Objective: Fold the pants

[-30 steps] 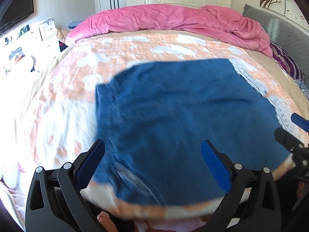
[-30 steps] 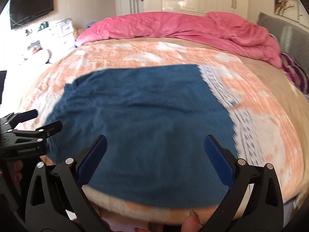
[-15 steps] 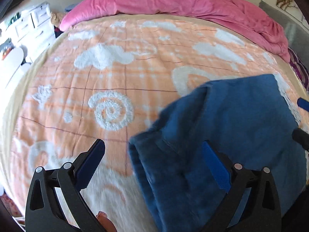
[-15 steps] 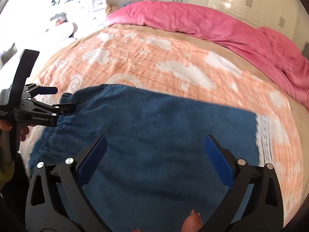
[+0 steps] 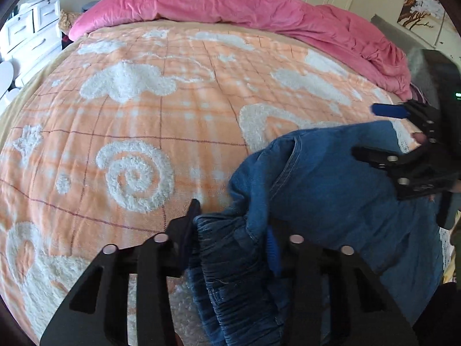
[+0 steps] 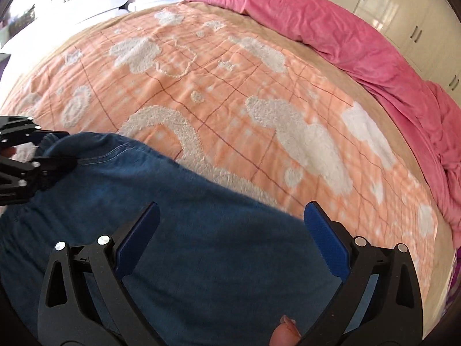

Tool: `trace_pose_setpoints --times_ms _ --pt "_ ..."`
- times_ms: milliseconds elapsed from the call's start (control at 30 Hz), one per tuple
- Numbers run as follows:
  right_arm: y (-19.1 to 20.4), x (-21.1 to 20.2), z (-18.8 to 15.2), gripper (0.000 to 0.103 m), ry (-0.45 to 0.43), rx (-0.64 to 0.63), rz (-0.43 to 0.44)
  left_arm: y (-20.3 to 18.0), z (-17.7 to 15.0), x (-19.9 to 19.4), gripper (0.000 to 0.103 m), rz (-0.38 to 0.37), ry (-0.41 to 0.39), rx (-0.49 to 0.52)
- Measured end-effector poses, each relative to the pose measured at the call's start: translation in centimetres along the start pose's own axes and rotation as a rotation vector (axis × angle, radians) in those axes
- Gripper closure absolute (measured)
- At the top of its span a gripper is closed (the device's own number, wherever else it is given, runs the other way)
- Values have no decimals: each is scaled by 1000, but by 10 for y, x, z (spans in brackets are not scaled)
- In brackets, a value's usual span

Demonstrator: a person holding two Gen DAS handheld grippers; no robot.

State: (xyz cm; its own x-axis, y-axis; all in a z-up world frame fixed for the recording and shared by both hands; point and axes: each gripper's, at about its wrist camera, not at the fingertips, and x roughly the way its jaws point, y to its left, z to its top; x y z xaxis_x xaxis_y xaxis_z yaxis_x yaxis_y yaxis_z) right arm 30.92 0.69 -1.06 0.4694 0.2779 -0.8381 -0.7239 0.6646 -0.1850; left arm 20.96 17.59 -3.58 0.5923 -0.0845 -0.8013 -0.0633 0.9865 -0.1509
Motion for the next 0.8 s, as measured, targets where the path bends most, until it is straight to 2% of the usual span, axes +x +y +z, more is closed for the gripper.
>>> trace_pose_setpoints --times_ms 133,233,300,367,400,433,467,500,567,800 --pt "8 12 10 8 9 -58 -23 -7 0 -17 71 13 -74 46" --pt "24 21 15 8 36 -165 -35 -18 -4 -27 71 49 -117 105" --pt "34 24 16 17 40 -220 -39 -20 -5 -33 71 44 -135 117" --pt "40 23 16 50 36 -221 20 -20 -7 -37 71 40 -146 123" --pt "41 21 15 59 29 -206 51 -19 -8 -37 71 40 -142 122" --pt "42 19 13 77 21 -195 73 -18 -9 -37 71 39 -138 117" --pt "44 15 11 85 4 -184 88 -17 -9 -37 71 36 -135 113" --pt "46 10 8 87 -11 -176 83 -15 -9 -38 71 37 -134 105" --pt "44 -1 3 99 -39 -151 85 -11 -9 -40 71 29 -138 90" --pt "32 -66 -28 100 -189 1 158 -11 -12 -57 71 -11 -183 79"
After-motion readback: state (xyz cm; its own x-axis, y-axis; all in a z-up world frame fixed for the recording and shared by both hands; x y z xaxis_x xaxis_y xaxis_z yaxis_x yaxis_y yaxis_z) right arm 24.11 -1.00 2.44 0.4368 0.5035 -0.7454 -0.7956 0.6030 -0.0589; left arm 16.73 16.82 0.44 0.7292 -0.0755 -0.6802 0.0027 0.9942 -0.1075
